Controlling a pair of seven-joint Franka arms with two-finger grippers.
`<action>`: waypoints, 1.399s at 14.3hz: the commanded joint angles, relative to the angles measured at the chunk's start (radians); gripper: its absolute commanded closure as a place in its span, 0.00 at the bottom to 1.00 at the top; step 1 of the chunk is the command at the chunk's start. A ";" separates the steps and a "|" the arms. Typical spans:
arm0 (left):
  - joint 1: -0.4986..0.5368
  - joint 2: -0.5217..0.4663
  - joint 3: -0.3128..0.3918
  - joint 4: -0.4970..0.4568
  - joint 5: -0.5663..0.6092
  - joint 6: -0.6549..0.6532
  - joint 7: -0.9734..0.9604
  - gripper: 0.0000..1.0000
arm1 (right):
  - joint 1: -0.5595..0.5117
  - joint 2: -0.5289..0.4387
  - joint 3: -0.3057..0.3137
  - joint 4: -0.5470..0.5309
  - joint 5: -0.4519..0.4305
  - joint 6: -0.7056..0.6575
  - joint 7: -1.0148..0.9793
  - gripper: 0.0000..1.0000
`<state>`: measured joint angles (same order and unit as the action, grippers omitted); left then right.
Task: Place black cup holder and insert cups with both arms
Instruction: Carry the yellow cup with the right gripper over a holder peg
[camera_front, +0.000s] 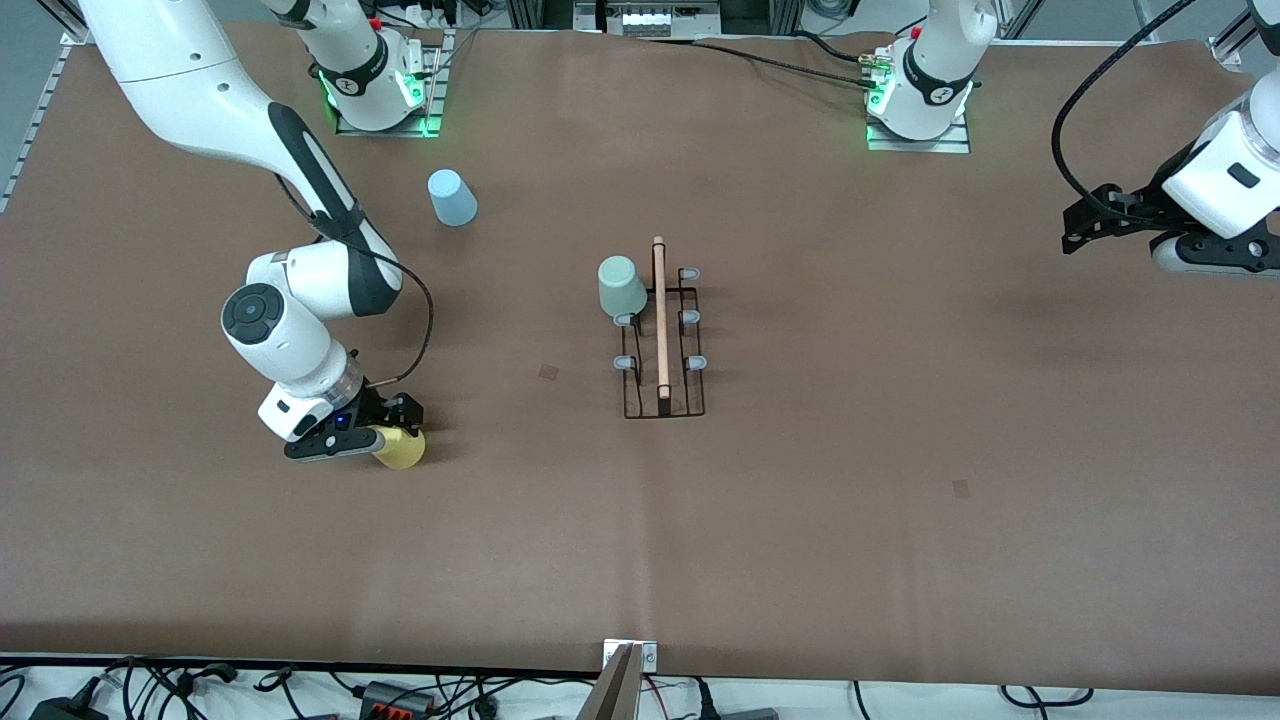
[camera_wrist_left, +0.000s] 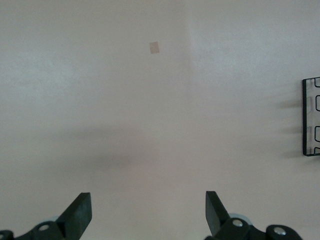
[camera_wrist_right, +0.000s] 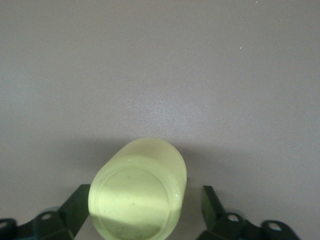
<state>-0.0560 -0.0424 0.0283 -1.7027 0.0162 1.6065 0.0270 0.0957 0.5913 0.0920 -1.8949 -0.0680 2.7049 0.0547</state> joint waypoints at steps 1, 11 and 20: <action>-0.005 0.001 0.007 0.012 -0.024 -0.014 0.001 0.00 | 0.006 0.010 -0.006 0.013 -0.013 0.015 -0.035 0.33; -0.007 0.001 0.001 0.014 -0.024 -0.013 0.001 0.00 | 0.111 -0.210 0.005 -0.016 0.010 -0.253 0.289 0.74; -0.007 0.001 -0.001 0.014 -0.024 -0.013 0.002 0.00 | 0.363 -0.223 0.133 0.115 -0.001 -0.263 1.101 0.74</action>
<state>-0.0612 -0.0424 0.0259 -1.7027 0.0156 1.6065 0.0270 0.4220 0.3584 0.2311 -1.8282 -0.0626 2.4481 1.0649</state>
